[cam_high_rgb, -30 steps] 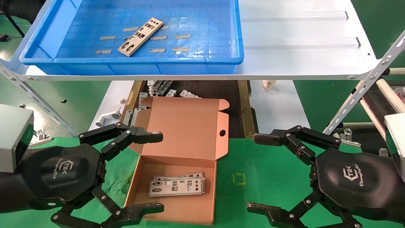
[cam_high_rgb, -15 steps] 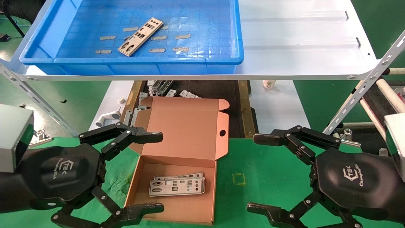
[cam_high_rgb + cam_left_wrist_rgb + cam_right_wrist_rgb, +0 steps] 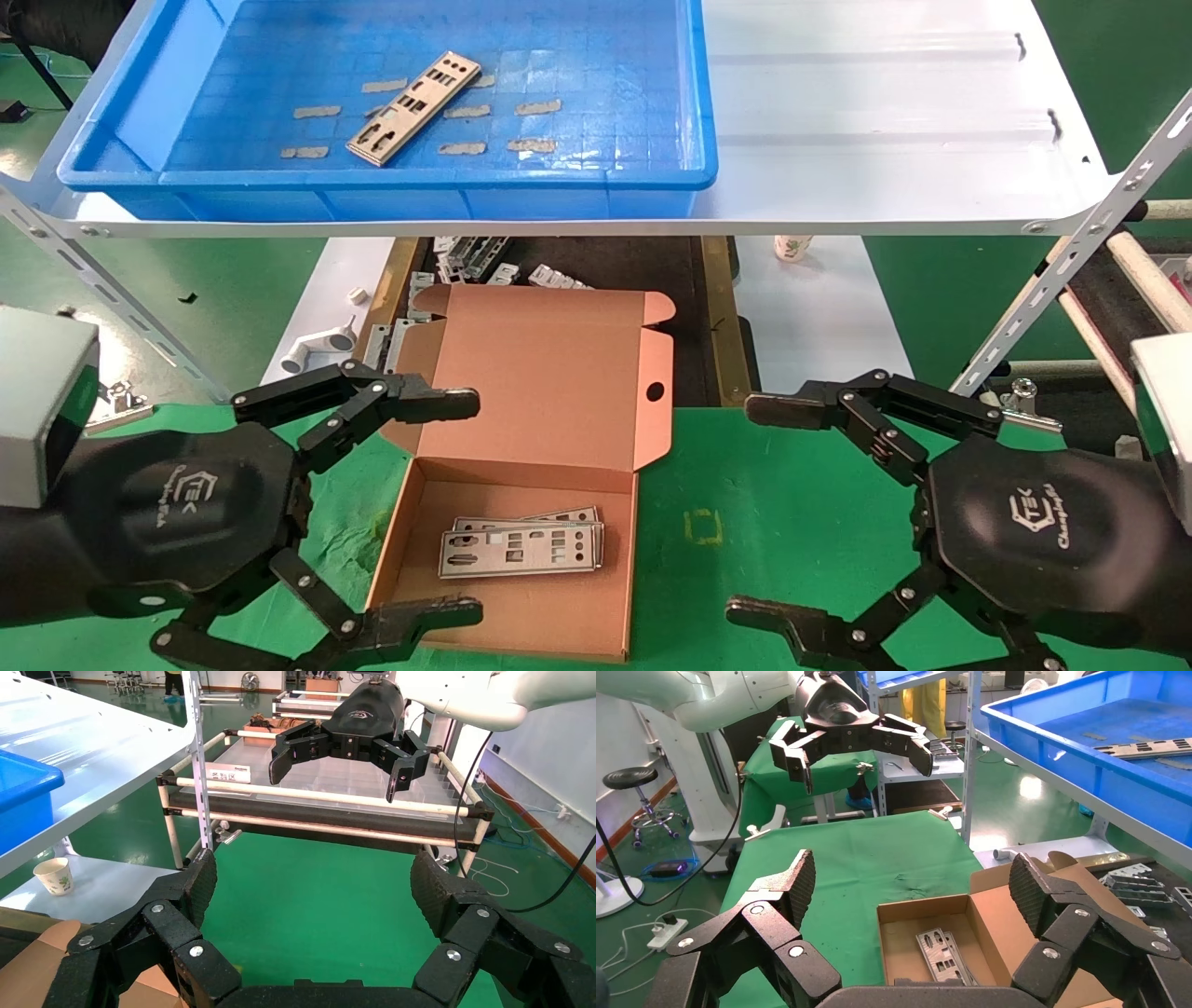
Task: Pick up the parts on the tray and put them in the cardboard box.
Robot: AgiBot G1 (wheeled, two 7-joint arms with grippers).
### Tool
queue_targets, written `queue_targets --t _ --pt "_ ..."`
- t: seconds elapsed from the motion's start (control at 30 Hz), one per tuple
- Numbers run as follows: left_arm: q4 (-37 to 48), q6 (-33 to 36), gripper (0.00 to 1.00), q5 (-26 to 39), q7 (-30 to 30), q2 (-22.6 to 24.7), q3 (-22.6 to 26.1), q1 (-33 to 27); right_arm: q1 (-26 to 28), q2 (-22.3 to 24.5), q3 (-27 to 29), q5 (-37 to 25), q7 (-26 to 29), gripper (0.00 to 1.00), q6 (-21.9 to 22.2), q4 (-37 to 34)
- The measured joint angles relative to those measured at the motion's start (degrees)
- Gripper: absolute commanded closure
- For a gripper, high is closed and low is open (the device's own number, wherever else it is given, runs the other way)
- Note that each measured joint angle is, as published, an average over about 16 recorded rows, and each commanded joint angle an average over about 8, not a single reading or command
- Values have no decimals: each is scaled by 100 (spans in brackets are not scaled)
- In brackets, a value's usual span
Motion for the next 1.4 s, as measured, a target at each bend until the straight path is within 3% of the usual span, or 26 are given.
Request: queue_targets --t 1.4 --pt "0 0 0 0 0 0 0 0 0 0 0 0 0 0 0 0"
